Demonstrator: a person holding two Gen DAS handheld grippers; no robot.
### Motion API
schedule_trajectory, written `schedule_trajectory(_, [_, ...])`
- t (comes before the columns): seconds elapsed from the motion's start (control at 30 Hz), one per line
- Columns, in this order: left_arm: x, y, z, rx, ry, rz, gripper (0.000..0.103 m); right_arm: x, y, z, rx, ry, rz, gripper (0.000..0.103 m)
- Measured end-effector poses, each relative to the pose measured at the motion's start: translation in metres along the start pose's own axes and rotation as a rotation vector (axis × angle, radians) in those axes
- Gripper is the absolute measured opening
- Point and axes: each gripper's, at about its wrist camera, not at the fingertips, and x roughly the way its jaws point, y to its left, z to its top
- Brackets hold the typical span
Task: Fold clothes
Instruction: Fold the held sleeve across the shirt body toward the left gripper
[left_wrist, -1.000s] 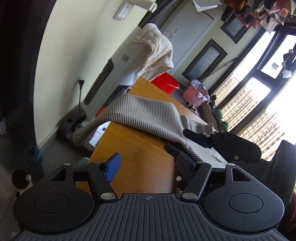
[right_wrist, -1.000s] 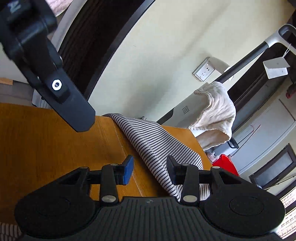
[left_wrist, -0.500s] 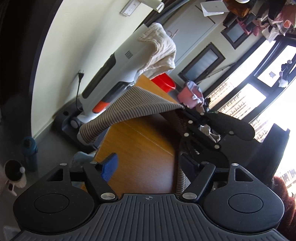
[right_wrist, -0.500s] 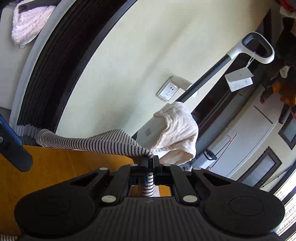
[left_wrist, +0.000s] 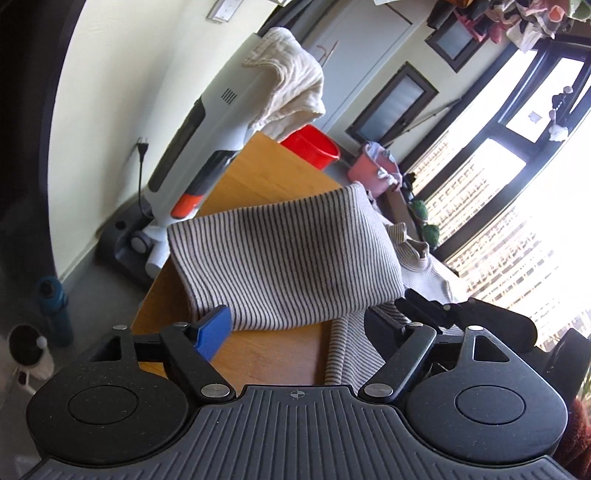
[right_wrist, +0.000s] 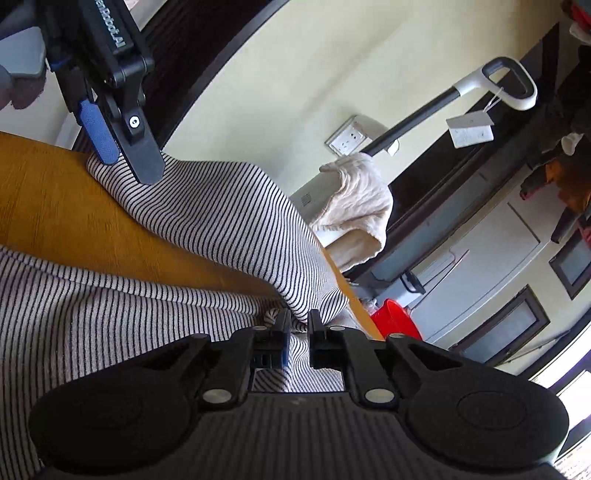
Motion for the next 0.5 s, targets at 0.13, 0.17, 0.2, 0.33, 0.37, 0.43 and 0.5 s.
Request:
schedule_trajectory(0.13, [-0.006,-0.005,-0.005,0.058,-0.004,0.067,0.093,-0.012,0.025,0.021,-0.107,-0.101,0.091,0.028])
schedule_trajectory(0.17, [-0.008,-0.005,-0.007,0.062,-0.004,0.074,0.093,-0.011,0.033,0.027,-0.124,-0.118,0.125,0.032])
schedule_trajectory(0.2, [-0.011,-0.002,-0.007,0.055,-0.009,0.079,0.093,-0.008,0.040,0.033,-0.136,-0.134,0.154,0.032])
schedule_trajectory(0.33, [-0.031,0.015,-0.007,0.012,-0.041,0.100,0.094,0.008,0.063,0.056,-0.161,-0.188,0.256,0.032])
schedule_trajectory(0.37, [-0.036,0.019,-0.006,0.001,-0.051,0.106,0.094,0.013,0.069,0.063,-0.171,-0.190,0.285,0.032])
schedule_trajectory(0.43, [-0.043,0.026,-0.005,-0.019,-0.066,0.112,0.094,0.023,0.078,0.072,-0.176,-0.184,0.325,0.032])
schedule_trajectory(0.5, [-0.048,0.032,-0.005,-0.034,-0.077,0.108,0.095,0.035,0.085,0.081,-0.165,-0.170,0.360,0.032])
